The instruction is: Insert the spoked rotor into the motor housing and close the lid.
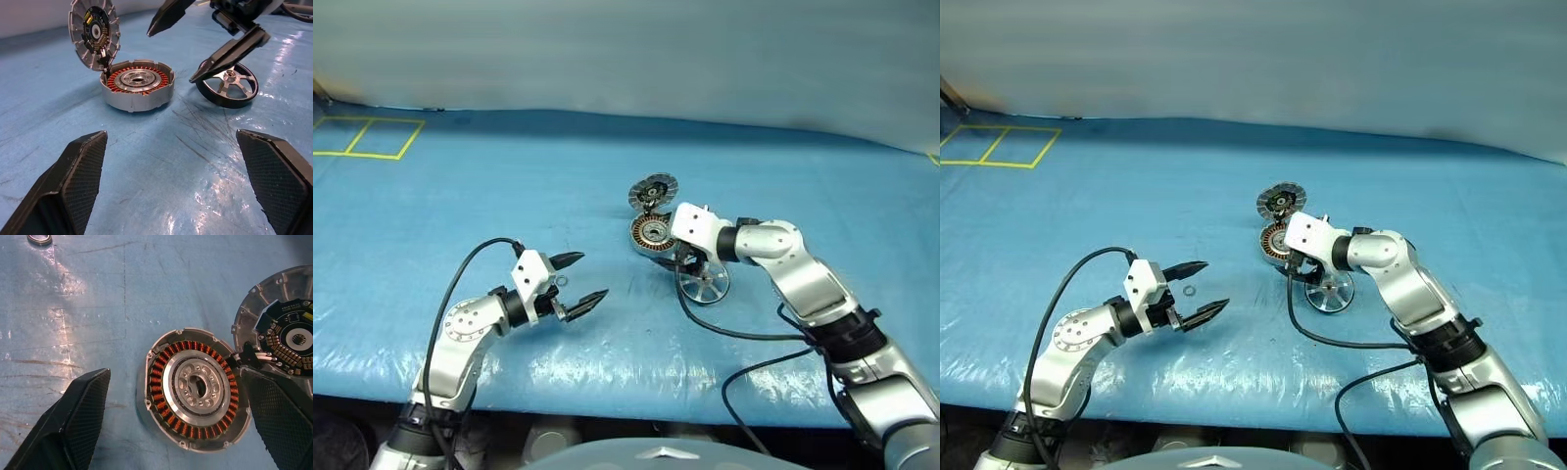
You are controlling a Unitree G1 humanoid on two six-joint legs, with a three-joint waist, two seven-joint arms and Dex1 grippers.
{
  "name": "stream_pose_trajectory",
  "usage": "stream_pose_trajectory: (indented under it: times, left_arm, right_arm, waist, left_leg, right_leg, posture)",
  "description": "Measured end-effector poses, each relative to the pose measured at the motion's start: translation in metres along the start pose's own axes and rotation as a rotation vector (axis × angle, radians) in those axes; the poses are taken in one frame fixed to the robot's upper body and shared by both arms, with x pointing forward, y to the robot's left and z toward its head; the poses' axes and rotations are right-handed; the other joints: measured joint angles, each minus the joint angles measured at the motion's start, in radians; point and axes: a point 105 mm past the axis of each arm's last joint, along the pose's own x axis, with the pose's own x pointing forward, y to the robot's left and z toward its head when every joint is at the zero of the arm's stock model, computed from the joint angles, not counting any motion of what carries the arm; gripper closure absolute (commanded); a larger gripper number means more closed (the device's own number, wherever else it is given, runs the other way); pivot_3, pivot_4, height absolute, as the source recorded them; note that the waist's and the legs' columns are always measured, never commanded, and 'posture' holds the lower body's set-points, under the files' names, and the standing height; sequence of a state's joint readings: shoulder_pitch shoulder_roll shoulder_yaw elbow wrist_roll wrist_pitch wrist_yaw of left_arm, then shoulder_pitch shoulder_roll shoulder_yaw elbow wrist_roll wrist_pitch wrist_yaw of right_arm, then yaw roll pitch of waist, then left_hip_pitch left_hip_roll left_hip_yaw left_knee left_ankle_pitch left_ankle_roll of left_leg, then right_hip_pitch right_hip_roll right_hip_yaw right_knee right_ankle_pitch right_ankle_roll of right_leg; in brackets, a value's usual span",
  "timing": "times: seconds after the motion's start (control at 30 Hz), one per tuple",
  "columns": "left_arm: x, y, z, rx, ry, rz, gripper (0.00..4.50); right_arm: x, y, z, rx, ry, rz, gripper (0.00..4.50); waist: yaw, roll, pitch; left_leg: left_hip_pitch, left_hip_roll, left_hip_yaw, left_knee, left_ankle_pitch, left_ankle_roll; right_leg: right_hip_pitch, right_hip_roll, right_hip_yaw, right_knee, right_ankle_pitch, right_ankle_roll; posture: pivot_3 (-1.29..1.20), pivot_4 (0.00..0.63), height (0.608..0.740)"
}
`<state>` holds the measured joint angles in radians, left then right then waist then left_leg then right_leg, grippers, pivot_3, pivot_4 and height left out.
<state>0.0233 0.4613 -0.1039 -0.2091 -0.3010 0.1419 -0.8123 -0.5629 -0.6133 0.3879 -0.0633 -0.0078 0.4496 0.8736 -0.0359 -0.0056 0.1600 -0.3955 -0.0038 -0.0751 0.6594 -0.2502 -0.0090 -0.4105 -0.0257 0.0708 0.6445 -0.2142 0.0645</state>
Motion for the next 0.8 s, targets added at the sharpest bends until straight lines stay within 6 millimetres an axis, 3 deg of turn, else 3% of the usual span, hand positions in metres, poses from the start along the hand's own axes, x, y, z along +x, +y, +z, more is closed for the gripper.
stream_pose_trajectory:
  times: [0.27,0.53,0.63,0.8]
  left_arm:
    - [-0.003,-0.006,-0.011,-0.036,0.011,0.043,0.00]
    - [-0.006,-0.005,-0.016,-0.031,0.030,0.078,0.00]
    - [-0.006,-0.005,-0.017,-0.028,0.034,0.080,0.00]
    - [-0.005,-0.007,-0.017,-0.027,0.035,0.076,0.00]
  right_arm:
    - [0.019,0.007,-0.022,-0.034,0.122,0.116,0.02]
    - [0.028,0.003,-0.028,-0.054,0.147,0.114,0.02]
    - [0.028,0.003,-0.028,-0.083,0.163,0.117,0.58]
    - [0.028,0.000,-0.027,-0.139,0.199,0.110,2.19]
  waist:
    - [0.000,0.000,0.000]
    - [-0.001,0.000,0.000]
    - [-0.001,0.001,0.000]
    - [0.000,0.000,-0.001]
  left_leg:
    - [0.000,-0.001,0.000,-0.001,0.000,0.000]
    - [0.000,-0.001,0.000,-0.001,0.001,-0.001]
    - [0.000,-0.001,0.000,0.000,0.001,-0.001]
    - [0.001,-0.001,-0.001,-0.001,0.001,-0.001]
  right_leg:
    - [-0.001,-0.001,-0.001,0.000,0.000,0.000]
    - [0.000,-0.001,-0.001,0.000,0.000,0.000]
    - [0.000,-0.001,-0.001,0.000,0.000,0.000]
    - [0.001,-0.001,-0.001,0.000,0.000,0.000]
  posture:
    - [0.00,0.150,0.740]
    - [0.00,0.150,0.740]
    - [0.00,0.150,0.740]
    - [0.00,0.150,0.740]
